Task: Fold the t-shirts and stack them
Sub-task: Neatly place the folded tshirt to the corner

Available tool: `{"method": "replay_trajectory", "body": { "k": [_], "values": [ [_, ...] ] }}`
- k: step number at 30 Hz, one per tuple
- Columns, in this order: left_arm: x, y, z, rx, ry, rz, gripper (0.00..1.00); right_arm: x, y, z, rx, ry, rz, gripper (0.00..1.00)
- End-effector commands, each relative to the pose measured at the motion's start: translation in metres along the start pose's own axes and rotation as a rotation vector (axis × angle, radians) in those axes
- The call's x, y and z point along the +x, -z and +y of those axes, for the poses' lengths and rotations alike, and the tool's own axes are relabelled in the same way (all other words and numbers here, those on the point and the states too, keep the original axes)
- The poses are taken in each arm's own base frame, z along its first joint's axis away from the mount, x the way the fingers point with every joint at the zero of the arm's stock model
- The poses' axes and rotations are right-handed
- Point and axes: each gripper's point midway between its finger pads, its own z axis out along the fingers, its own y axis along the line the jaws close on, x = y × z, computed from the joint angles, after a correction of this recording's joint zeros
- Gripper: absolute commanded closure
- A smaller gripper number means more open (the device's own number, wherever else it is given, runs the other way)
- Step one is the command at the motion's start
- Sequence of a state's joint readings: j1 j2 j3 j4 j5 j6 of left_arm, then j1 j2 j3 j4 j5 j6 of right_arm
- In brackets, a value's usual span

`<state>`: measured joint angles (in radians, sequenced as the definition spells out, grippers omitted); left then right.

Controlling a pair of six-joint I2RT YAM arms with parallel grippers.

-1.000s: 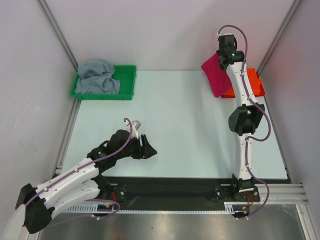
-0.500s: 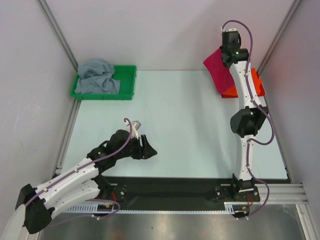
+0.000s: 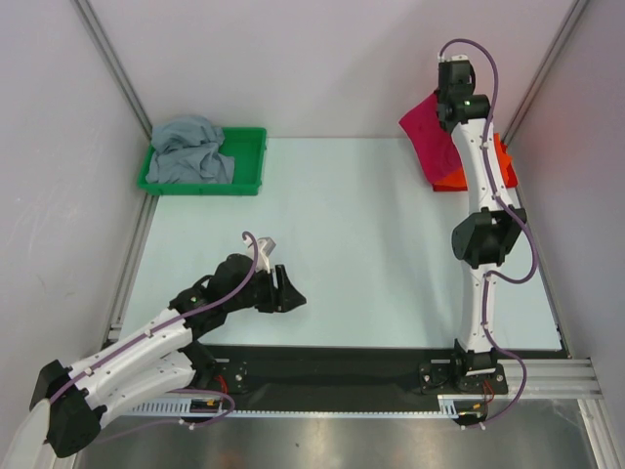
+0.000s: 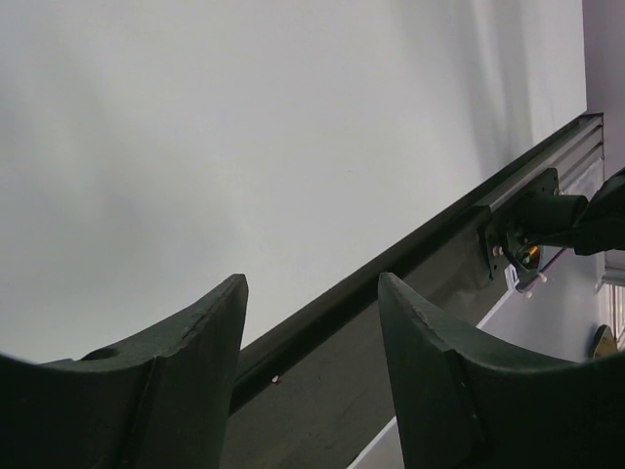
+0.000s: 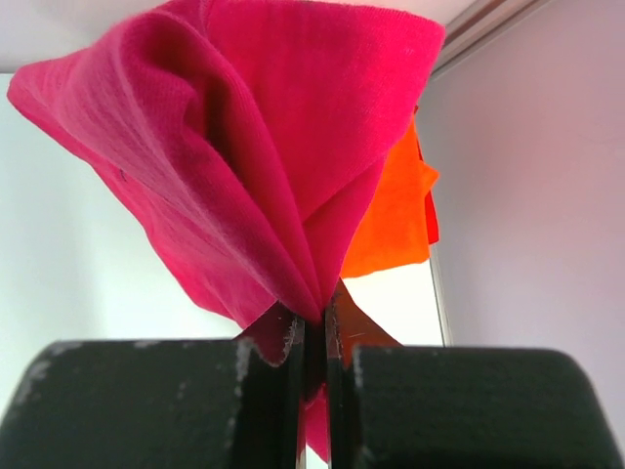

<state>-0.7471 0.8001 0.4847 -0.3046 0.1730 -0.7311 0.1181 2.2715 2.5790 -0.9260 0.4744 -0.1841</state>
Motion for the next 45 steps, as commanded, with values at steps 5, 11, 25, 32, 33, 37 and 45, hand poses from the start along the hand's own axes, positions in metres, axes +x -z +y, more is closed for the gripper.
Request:
{"method": "replay_trajectory", "body": {
  "k": [5,11,25,32,33,37,45],
  "values": [
    [-0.016,0.009,-0.016,0.035,-0.059,-0.02,0.39,-0.02,0.01,-0.036,0.047,-0.078,-0.07,1.0],
    [-0.019,0.01,-0.017,0.026,-0.078,-0.009,0.39,-0.01,-0.008,-0.033,0.045,-0.072,-0.042,1.0],
    [-0.018,0.01,-0.012,-0.008,-0.101,0.015,0.39,0.005,-0.042,-0.035,0.06,-0.074,-0.015,1.0],
    [-0.014,0.012,-0.007,-0.028,-0.109,0.04,0.38,0.011,-0.053,-0.04,0.067,-0.069,-0.005,1.0],
    [-0.014,0.012,-0.007,-0.027,-0.11,0.041,0.38,0.012,-0.054,-0.041,0.069,-0.071,-0.003,1.0],
    [-0.015,0.011,-0.008,-0.028,-0.112,0.048,0.38,0.008,-0.053,-0.042,0.072,-0.071,-0.019,1.0],
    [-0.013,0.009,-0.007,-0.029,-0.113,0.06,0.38,0.015,-0.065,-0.068,0.092,-0.076,-0.009,1.0]
  ]
}}
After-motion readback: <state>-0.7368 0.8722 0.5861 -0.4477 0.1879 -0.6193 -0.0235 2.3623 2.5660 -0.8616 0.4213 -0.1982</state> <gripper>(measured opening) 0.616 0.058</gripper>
